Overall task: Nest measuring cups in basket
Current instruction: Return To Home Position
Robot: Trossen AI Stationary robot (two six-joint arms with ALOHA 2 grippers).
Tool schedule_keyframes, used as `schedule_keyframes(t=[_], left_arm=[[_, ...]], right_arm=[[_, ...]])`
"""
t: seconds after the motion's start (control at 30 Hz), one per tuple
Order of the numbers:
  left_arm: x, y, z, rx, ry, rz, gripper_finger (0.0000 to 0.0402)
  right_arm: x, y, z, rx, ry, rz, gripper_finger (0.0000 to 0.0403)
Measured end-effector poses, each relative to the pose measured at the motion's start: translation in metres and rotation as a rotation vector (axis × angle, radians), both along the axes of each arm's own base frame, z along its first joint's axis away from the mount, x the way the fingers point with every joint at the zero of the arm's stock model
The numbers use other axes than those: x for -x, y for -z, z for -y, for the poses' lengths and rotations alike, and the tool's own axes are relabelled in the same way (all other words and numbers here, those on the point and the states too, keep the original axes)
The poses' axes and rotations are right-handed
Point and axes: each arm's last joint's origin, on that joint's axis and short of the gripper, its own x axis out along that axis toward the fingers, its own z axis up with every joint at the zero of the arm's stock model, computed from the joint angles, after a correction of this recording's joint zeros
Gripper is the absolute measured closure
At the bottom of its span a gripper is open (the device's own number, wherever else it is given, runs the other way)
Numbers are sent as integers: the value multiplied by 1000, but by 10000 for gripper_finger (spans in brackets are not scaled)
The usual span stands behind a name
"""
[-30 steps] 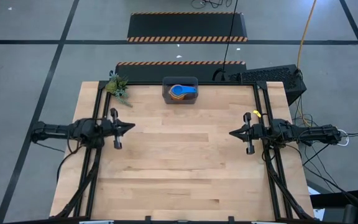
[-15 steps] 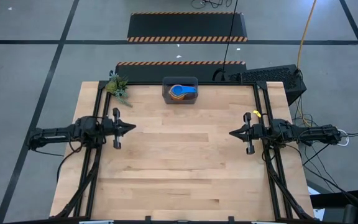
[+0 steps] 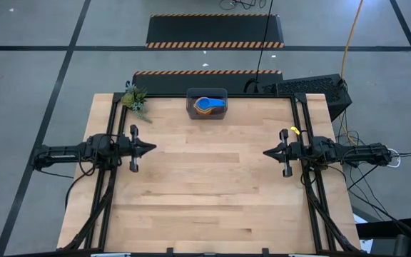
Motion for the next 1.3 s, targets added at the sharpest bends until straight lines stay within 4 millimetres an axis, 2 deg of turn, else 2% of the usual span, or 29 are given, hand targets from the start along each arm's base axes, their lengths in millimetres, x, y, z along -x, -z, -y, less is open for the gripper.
schedule_keyframes(t=[0.33, 0.73, 1.07, 1.3], left_arm=[[0, -1, -1, -25, -19, 5, 380], [0, -1, -1, -25, -19, 7, 398], [0, -1, -1, -25, -20, 7, 362], [0, -1, -1, -25, -20, 8, 362]], right_arm=[[0, 0, 0, 0, 0, 0, 403], [0, 0, 0, 0, 0, 0, 403], [0, 0, 0, 0, 0, 0, 403], [0, 0, 0, 0, 0, 0, 403]])
